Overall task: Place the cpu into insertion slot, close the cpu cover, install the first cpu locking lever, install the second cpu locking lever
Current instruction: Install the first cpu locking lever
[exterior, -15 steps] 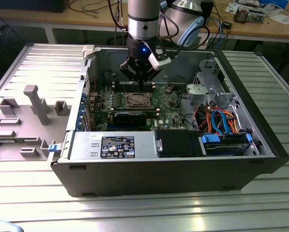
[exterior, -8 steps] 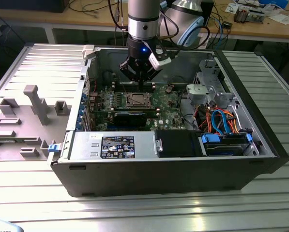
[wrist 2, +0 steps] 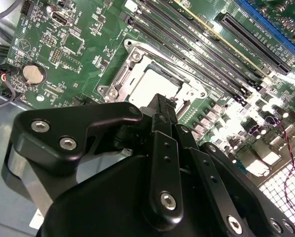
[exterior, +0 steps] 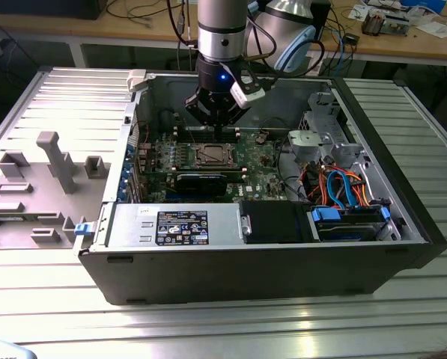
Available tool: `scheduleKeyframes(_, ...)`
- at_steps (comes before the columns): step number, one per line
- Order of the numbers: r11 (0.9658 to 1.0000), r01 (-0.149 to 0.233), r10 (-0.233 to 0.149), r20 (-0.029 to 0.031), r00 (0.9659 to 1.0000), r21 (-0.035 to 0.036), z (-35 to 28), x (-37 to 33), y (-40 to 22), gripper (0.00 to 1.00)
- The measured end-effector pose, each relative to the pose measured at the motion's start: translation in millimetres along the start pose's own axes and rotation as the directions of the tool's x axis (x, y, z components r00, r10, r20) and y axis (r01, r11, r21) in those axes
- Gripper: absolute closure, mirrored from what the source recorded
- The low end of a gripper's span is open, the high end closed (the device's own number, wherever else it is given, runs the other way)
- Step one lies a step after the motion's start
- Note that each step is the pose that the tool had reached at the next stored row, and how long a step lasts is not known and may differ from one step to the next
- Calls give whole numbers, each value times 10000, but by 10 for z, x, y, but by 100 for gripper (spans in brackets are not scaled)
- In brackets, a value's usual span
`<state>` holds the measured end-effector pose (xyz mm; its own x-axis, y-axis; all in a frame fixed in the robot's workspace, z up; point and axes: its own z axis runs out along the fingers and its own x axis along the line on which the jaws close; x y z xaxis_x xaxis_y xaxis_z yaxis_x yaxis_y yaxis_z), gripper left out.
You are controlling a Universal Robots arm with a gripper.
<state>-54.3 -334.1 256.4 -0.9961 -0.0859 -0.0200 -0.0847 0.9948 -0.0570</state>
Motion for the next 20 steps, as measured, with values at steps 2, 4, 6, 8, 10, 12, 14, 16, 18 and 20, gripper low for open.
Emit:
scheduleKeyframes(2,10000,26,-26,1,10000,0,0,0,0,89)
scheduleKeyframes(4,10000,45,-45,3,10000,-1,0,0,0,89)
scheduleKeyframes(6,10000,69,-69,4,10000,-1,0,0,0,89)
scheduleKeyframes(8,10000,92,-92,6,10000,-1,0,0,0,89)
scheduleKeyframes(10,9999,114,-114,7,9999,-2,0,0,0,89)
scheduleKeyframes(12,9999,132,-132,8,9999,-2,0,0,0,89)
scheduleKeyframes(14,9999,153,-153,9,9999,-3,0,0,0,89)
scheduleKeyframes(16,9998,175,-175,10,9998,-3,0,0,0,89)
scheduleKeyframes(18,9998,195,-195,11,9998,-3,0,0,0,89)
scheduleKeyframes(20,9998,214,-214,12,9998,-4,0,0,0,89)
